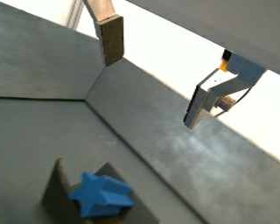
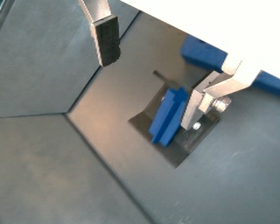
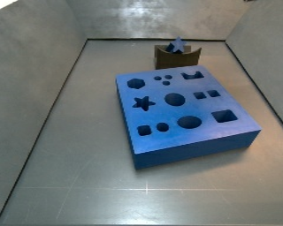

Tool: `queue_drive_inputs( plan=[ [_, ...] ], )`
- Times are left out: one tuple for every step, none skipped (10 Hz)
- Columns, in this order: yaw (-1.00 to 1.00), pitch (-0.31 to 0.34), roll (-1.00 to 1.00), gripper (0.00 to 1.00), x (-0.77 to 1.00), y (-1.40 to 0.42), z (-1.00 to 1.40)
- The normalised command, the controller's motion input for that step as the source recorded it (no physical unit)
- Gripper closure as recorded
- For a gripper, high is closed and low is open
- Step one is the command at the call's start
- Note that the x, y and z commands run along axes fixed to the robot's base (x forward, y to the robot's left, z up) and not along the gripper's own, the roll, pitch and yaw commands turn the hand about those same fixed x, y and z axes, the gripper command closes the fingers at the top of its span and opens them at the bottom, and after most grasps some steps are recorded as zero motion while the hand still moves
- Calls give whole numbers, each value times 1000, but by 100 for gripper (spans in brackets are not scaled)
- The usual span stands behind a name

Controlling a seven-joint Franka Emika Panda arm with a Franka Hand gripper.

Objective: Pick up the star object. Move up. Place the star object on the fixture. Regrasp the star object. Move to above the board. Insert the star object.
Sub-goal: Regrasp the star object.

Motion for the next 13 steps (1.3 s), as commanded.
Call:
queue_drive_inputs(
  plan=[
    [85,118,854,0,99,-46,-23],
    [100,124,668,0,99,-48,-22],
    [123,122,425,0,100,-50,-25],
    [138,114,275,0,100,-38,-16],
    [72,162,179,0,36,74,-1000],
    [77,146,169,0,35,74,-1000],
    [123,102,146,0,49,63,-1000],
    [144,78,118,0,58,59,-1000],
    [153,50,99,0,68,55,-1000],
    [153,8,86,0,80,47,-1000],
    [148,-12,81,0,87,45,-1000],
    [129,-51,77,0,99,40,-1000],
    [112,-75,76,0,106,35,-1000]
  ],
)
